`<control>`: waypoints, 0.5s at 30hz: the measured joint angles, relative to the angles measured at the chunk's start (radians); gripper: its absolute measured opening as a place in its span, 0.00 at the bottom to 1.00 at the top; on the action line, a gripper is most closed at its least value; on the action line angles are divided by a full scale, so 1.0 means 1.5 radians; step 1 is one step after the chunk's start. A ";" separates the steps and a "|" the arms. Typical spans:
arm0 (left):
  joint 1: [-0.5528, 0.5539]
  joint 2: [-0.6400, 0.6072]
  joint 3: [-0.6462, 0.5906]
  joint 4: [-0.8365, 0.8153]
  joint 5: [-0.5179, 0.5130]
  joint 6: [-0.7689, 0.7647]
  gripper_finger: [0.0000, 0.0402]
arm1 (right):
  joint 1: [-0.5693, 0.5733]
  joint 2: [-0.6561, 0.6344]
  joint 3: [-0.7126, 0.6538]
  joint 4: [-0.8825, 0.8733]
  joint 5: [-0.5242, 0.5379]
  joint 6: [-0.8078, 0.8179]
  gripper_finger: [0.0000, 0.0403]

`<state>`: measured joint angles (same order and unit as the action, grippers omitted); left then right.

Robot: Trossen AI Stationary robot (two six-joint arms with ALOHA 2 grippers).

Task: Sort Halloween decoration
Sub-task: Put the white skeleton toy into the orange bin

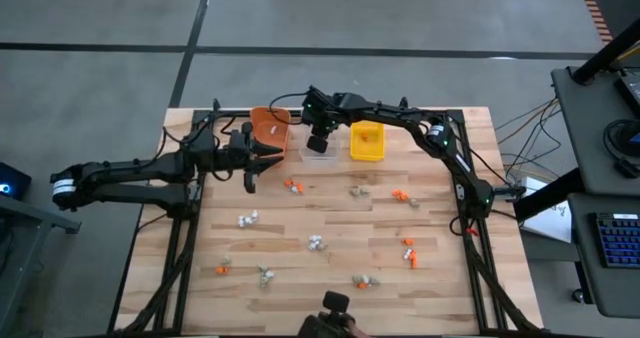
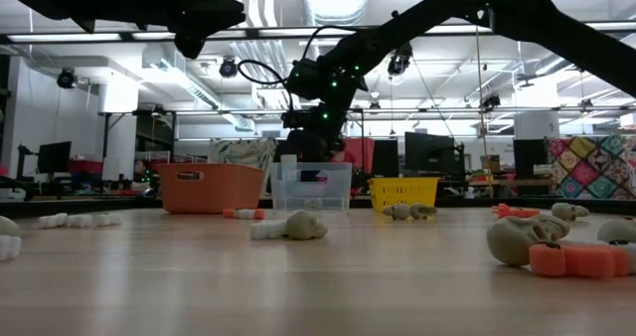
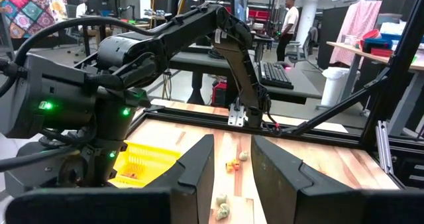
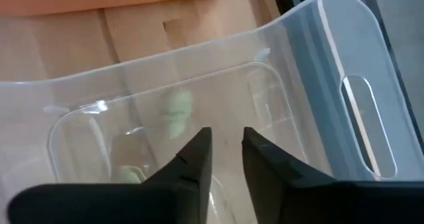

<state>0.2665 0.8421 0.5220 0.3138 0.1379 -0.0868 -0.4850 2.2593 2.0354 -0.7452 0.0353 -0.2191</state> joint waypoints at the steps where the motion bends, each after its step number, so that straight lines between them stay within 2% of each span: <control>1: 0.000 0.000 0.000 0.000 0.000 0.000 0.20 | 0.000 0.000 0.000 0.000 0.000 0.000 0.21; 7: 0.000 0.000 0.000 -0.011 0.000 -0.001 0.20 | 0.000 -0.023 0.003 -0.026 -0.001 0.009 0.28; 15: -0.004 0.011 -0.001 -0.038 0.002 -0.045 0.20 | 0.024 -0.088 0.004 -0.137 -0.013 0.037 0.28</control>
<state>0.2612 0.8592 0.5211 0.2565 0.1405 -0.1548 -0.4497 2.1280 2.0407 -0.9502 0.0154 -0.1642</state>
